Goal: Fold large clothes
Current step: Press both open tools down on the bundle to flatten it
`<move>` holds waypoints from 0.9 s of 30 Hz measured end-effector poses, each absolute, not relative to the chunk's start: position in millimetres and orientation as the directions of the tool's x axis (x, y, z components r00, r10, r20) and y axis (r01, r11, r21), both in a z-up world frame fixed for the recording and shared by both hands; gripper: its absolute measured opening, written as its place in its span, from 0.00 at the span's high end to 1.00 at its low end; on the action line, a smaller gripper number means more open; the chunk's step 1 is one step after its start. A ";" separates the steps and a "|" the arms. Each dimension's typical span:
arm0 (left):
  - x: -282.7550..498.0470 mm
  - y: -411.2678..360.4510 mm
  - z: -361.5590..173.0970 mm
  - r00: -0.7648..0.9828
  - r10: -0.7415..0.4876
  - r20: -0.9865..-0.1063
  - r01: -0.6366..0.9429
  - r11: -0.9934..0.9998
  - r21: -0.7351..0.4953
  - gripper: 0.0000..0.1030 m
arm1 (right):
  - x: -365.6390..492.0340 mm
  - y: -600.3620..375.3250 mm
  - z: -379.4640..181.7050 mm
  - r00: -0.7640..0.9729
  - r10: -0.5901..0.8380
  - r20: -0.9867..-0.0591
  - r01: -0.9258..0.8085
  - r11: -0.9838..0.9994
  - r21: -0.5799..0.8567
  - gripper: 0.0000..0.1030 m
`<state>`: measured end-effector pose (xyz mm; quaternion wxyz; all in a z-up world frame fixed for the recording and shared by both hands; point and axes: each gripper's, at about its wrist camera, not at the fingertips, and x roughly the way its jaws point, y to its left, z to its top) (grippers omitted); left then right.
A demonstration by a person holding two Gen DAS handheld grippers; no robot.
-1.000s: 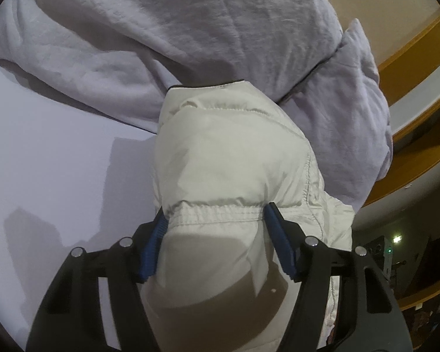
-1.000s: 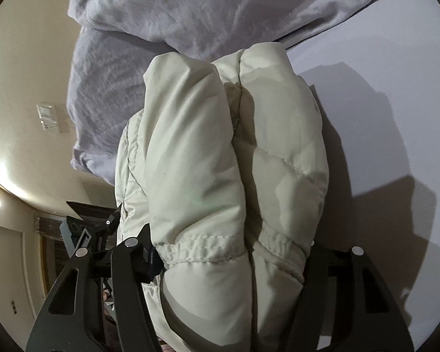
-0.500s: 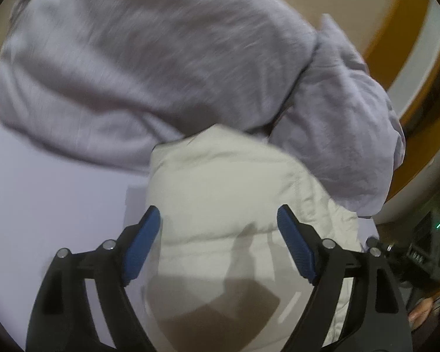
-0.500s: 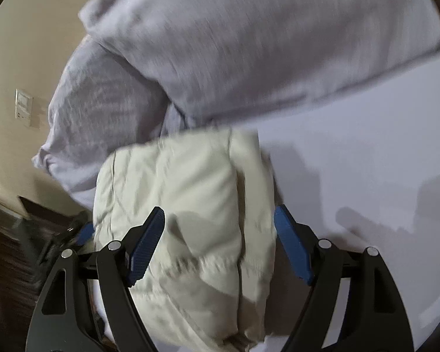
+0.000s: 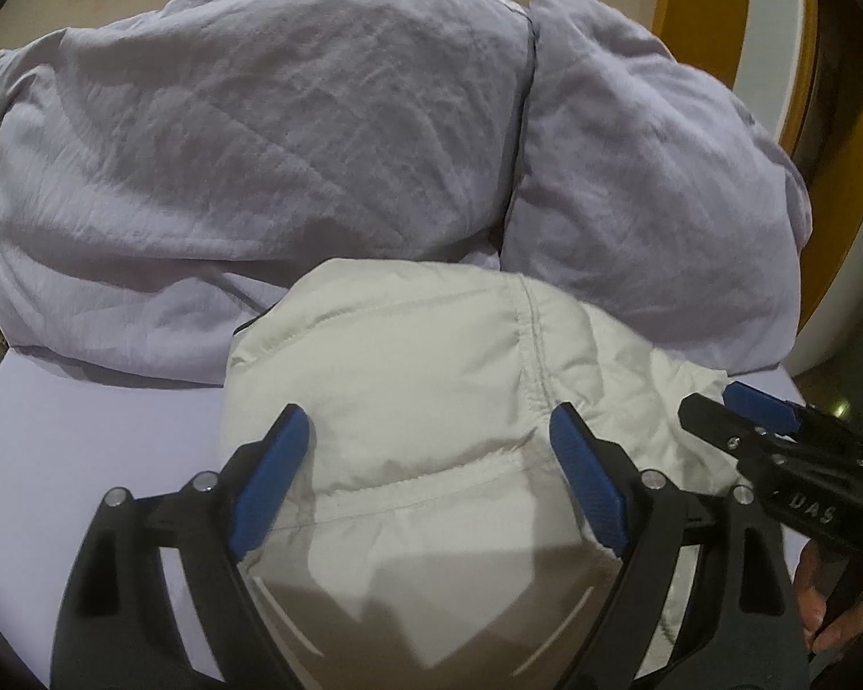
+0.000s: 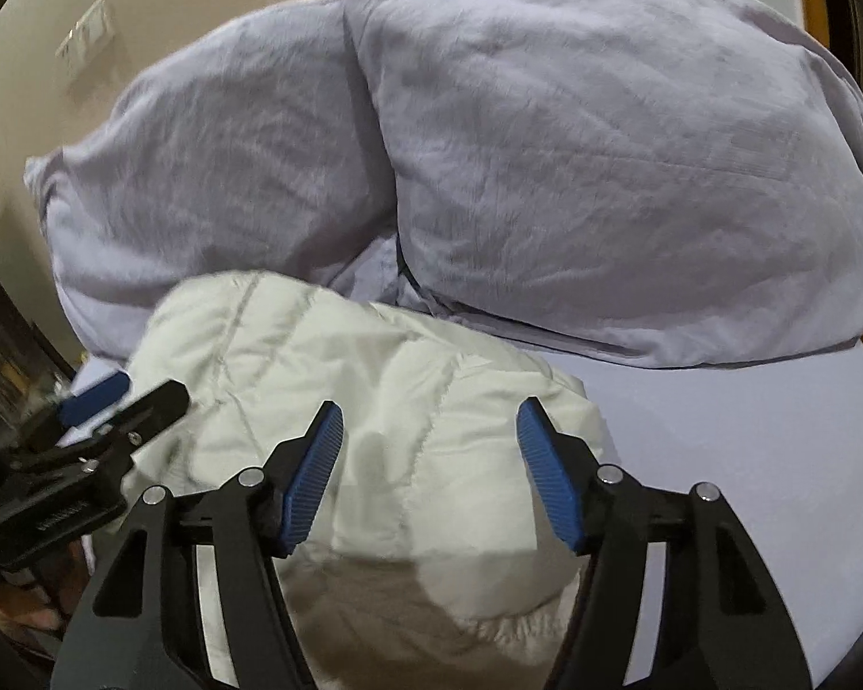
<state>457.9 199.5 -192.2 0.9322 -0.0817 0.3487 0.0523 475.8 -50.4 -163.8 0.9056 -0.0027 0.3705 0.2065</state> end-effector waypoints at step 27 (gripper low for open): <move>459.5 196.9 -222.7 0.781 0.051 -0.623 -0.136 0.987 -0.090 0.11 | 484.2 -47.8 -203.5 0.667 0.381 -0.640 -0.380 0.913 0.148 0.29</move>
